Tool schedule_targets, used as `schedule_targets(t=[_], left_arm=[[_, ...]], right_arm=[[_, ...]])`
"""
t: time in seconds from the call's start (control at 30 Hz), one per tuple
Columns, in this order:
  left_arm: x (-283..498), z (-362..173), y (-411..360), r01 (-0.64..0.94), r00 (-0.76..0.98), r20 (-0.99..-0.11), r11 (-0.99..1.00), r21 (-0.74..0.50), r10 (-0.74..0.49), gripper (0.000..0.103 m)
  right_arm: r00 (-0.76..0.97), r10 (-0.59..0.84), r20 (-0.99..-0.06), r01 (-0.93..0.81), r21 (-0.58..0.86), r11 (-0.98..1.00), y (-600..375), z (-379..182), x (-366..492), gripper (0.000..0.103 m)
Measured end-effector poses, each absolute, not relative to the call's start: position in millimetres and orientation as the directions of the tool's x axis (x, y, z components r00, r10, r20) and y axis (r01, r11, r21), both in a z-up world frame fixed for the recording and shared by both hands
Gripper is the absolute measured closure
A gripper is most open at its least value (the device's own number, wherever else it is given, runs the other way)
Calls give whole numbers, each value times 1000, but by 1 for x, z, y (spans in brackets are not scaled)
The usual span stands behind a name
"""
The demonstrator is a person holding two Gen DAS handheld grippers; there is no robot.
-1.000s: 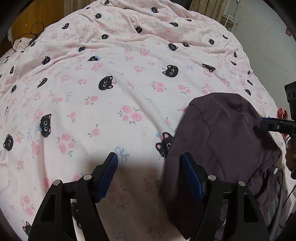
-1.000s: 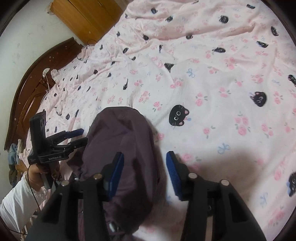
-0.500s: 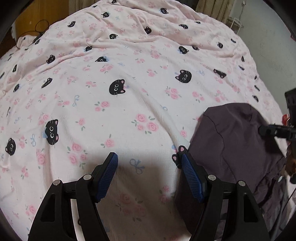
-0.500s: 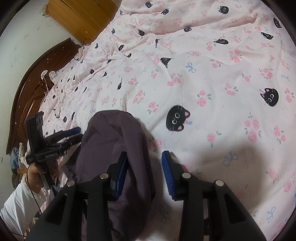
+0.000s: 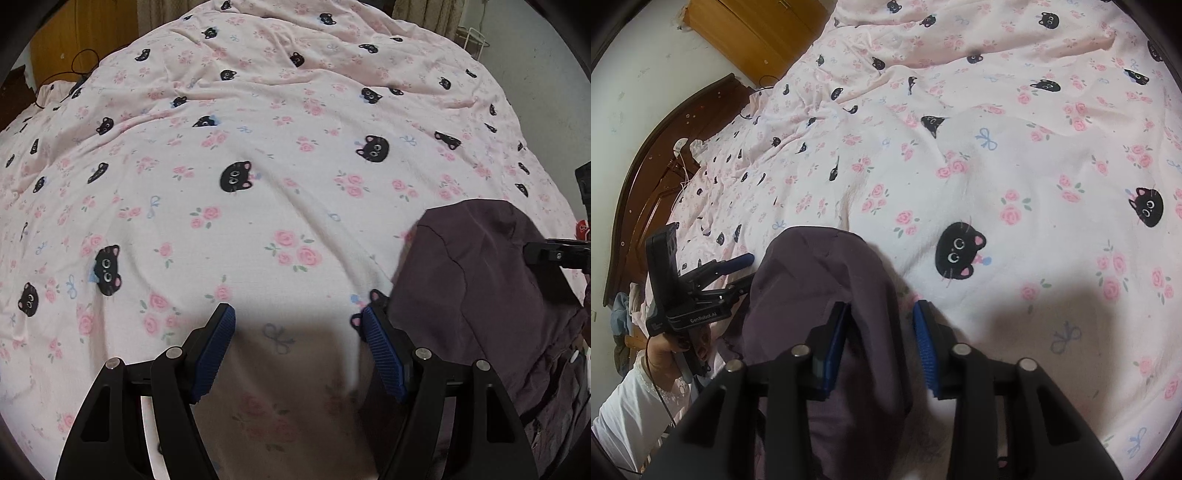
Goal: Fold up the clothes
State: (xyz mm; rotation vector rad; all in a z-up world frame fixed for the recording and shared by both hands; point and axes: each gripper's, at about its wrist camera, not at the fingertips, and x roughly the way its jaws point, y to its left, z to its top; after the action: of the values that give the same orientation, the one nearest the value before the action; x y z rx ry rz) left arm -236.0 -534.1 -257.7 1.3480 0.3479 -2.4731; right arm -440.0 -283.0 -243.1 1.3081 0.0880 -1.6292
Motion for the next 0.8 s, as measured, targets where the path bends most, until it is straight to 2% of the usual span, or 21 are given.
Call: schedule_targets(t=[0.03, 0.17, 0.3, 0.5, 0.8], left_arm=[[-237, -257, -532, 368, -516, -845, -927, -67, -144, 36], [-237, -255, -526, 352, -523, -842, -933, -69, -135, 36], [-227, -244, -537, 354, -571, -817, -922, -155, -81, 36], [-216, -229, -556, 278, -667, -736, -879, -388, 114, 36], [-235, -253, -526, 180, -596, -758, -877, -446, 264, 36]], right_arm=[[98, -636, -765, 716, 498, -489, -284, -243, -439, 83], [100, -637, -764, 717, 500, -487, -282, -241, -438, 84], [99, -635, -767, 724, 493, -483, -281, -238, -437, 84], [106, -633, -767, 725, 495, -478, -280, -238, -436, 84], [116, -632, -767, 726, 499, -473, -281, -239, -437, 84]])
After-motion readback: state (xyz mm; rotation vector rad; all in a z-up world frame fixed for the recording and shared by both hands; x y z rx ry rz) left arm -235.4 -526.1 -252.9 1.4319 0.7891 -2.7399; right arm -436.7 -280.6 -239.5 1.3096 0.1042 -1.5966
